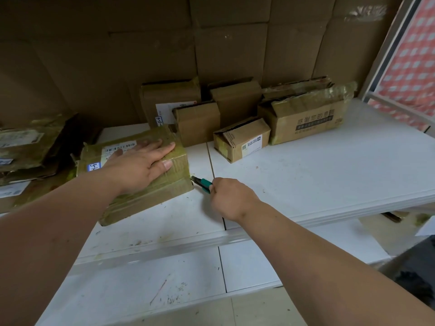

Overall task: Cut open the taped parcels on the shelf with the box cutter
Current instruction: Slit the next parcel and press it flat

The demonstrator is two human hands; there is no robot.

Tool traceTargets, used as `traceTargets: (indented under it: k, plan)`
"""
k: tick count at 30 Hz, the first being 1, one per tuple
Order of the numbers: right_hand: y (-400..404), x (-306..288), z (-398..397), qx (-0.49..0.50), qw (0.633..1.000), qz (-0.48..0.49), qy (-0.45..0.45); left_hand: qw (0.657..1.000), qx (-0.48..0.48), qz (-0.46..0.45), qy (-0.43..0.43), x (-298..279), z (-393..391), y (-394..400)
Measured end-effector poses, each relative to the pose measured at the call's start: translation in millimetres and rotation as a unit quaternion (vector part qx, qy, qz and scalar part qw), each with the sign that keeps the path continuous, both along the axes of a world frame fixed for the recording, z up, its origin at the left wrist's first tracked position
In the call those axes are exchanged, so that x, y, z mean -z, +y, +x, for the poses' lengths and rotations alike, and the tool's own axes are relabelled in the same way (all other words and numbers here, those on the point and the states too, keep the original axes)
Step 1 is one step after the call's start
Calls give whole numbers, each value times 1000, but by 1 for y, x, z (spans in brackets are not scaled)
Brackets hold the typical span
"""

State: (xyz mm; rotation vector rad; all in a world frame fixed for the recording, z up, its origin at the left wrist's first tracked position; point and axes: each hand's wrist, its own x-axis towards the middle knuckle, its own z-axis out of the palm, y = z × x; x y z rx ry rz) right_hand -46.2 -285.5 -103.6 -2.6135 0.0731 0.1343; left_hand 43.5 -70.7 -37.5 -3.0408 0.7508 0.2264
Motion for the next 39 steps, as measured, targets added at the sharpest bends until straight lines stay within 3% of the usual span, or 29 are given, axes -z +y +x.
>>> traceTargets:
  k: [16, 23, 29, 32, 35, 37, 39]
  plan:
    - [8, -6, 1, 10, 999, -26, 35, 1000, 11, -15, 14, -1, 0, 1]
    - [7, -7, -2, 8, 995, -71, 70, 979, -88, -179, 42, -13, 3, 16]
    - [0, -4, 7, 51, 995, -33, 83, 969, -88, -196, 122, -34, 2, 57]
    - [-2, 1, 6, 72, 996, -18, 46, 975, -82, -125, 162, -41, -4, 64]
    - [2, -1, 5, 81, 996, 43, -6, 989, -83, -31, 119, -38, -7, 57]
    - [7, -5, 4, 110, 983, 144, 1, 994, -82, 25, 64, -35, -8, 48]
    - [13, -12, 3, 189, 923, 330, 58, 993, -88, 70, 25, -33, -8, 36]
